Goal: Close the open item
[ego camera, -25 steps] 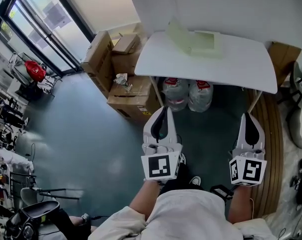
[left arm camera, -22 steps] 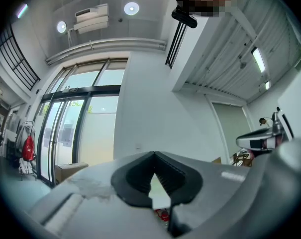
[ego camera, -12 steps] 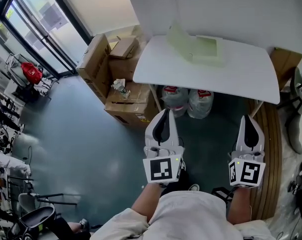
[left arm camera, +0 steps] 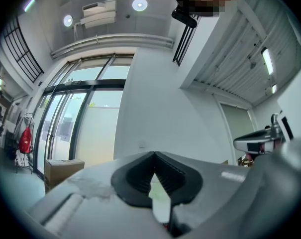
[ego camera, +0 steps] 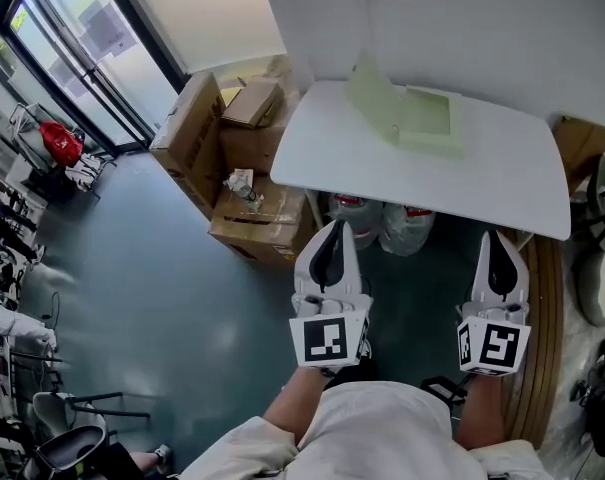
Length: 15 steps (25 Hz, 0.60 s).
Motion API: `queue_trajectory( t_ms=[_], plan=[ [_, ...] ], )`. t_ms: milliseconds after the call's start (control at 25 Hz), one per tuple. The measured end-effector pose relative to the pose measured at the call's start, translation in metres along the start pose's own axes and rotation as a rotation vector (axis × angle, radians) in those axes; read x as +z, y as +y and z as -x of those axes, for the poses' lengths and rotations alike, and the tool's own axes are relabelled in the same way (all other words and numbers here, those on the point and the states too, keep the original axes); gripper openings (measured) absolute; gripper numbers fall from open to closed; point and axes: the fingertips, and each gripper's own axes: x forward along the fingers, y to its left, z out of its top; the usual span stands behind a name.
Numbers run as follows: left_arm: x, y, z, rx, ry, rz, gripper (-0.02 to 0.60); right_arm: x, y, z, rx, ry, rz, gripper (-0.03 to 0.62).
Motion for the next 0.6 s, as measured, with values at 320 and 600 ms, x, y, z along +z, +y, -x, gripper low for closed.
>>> queue_trajectory(
  t_ms=[320,600],
  plan=[
    [-0.007,0.029,-0.047,-0.019,-0.022,0.020,0.002,-0.006,0.013,-0.055,-0.008,0.011,0.017,0.002],
    [-0.023,0.060,-0.082,-0.030,-0.022,0.036,0.002,-0.013,0.019,-0.096,-0.044,0.023,0.055,0.002]
  ],
)
